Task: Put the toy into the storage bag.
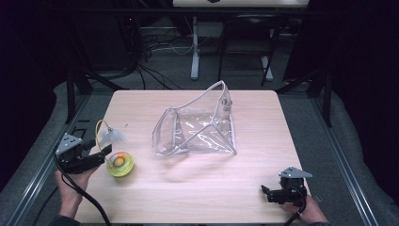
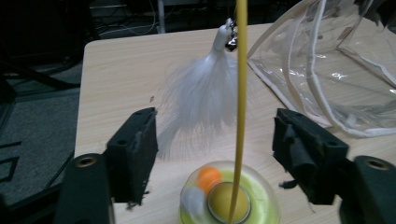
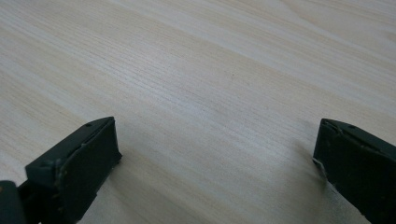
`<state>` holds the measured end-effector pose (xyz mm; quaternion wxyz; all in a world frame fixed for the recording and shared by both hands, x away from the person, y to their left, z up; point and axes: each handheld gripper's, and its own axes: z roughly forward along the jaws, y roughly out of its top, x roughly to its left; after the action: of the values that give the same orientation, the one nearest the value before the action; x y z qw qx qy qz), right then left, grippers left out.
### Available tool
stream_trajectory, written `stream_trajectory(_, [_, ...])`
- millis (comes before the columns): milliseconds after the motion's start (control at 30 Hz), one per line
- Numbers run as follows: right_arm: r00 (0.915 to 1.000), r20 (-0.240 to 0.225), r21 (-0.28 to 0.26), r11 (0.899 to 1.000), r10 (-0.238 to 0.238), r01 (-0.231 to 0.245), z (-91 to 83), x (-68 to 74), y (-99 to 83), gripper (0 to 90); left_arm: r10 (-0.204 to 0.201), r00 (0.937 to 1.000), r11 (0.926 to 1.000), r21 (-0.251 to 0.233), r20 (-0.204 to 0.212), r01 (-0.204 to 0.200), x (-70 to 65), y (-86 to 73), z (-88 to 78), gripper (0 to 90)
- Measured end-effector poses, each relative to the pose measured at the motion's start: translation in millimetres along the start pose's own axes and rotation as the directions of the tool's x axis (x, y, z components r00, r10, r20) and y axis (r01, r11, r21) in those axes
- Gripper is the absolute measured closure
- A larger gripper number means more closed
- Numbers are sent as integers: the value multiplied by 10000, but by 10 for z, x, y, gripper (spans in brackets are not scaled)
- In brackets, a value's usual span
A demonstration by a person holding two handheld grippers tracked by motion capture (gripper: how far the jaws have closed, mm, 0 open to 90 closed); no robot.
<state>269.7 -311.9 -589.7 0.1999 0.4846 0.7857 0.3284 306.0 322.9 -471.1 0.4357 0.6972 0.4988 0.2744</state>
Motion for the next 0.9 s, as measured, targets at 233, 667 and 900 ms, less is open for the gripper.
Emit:
stream_trajectory(233, [10000,-3,5,10000,1,-1,0,0,0,0,-58,9997,9994,-352,218,65,-2,-1,-67,642])
stream_trajectory(667, [10000,-4,12,10000,1,-1,0,0,0,0,323,9979,9973,-681,554,-285,-39,33,-124,880])
stream_trajectory(900, [10000,-5,6,10000,0,0,0,0,0,0,571,9956,9955,-799,739,-512,-58,78,-145,883])
